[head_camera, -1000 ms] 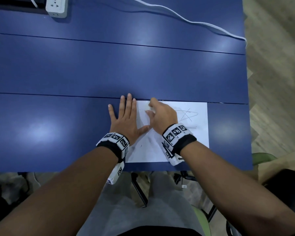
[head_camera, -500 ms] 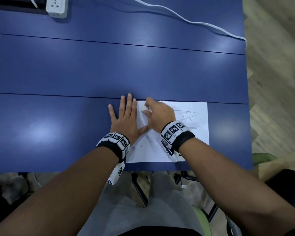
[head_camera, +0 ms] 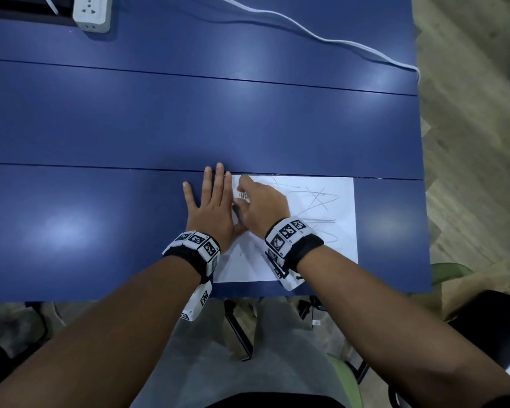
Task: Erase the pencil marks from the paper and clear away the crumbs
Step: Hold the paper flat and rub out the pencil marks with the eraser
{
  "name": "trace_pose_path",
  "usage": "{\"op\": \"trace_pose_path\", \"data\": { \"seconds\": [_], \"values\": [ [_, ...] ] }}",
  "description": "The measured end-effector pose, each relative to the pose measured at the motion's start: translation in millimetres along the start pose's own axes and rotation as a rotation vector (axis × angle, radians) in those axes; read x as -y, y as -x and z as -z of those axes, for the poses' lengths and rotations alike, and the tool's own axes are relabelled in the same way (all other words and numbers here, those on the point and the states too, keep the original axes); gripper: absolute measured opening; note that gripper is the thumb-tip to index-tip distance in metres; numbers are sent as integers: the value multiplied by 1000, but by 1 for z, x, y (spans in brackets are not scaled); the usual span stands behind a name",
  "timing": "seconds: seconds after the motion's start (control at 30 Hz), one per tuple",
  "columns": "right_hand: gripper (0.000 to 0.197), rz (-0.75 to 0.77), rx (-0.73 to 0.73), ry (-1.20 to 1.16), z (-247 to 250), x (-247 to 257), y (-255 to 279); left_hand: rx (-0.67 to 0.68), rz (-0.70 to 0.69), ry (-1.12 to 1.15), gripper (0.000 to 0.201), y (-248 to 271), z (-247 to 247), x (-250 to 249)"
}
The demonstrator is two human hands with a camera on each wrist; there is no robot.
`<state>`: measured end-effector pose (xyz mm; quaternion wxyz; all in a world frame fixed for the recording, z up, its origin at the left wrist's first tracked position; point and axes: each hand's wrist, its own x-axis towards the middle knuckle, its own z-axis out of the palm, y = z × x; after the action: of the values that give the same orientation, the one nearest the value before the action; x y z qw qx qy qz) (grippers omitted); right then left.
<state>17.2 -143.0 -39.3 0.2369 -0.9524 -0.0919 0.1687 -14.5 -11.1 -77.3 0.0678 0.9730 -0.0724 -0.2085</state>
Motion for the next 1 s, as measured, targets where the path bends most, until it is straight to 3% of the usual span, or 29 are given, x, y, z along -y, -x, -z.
{"op": "trace_pose_path", "data": {
  "seconds": [0.33, 0.47, 0.6, 0.77, 0.93, 1.0],
  "values": [
    [20, -205, -78, -36, 26, -40, 0, 16, 5, 32, 113, 0, 4, -2],
    [18, -173, -43, -99, 26, -49, 2, 31, 10, 47, 110, 0, 10, -6],
    [17, -120, -72, -120, 22, -52, 9, 29, -117, 4, 99, 5, 13, -14],
    [17, -114, -91, -38, 26, -47, 9, 81, -141, 15, 110, 3, 9, -15],
    [16, -16, 47, 66, 23, -38, 23, 98, -137, -6, 113, 4, 10, -16],
    [18, -22, 27, 99, 27, -39, 17, 96, -121, -3, 116, 3, 10, -17]
  ]
}}
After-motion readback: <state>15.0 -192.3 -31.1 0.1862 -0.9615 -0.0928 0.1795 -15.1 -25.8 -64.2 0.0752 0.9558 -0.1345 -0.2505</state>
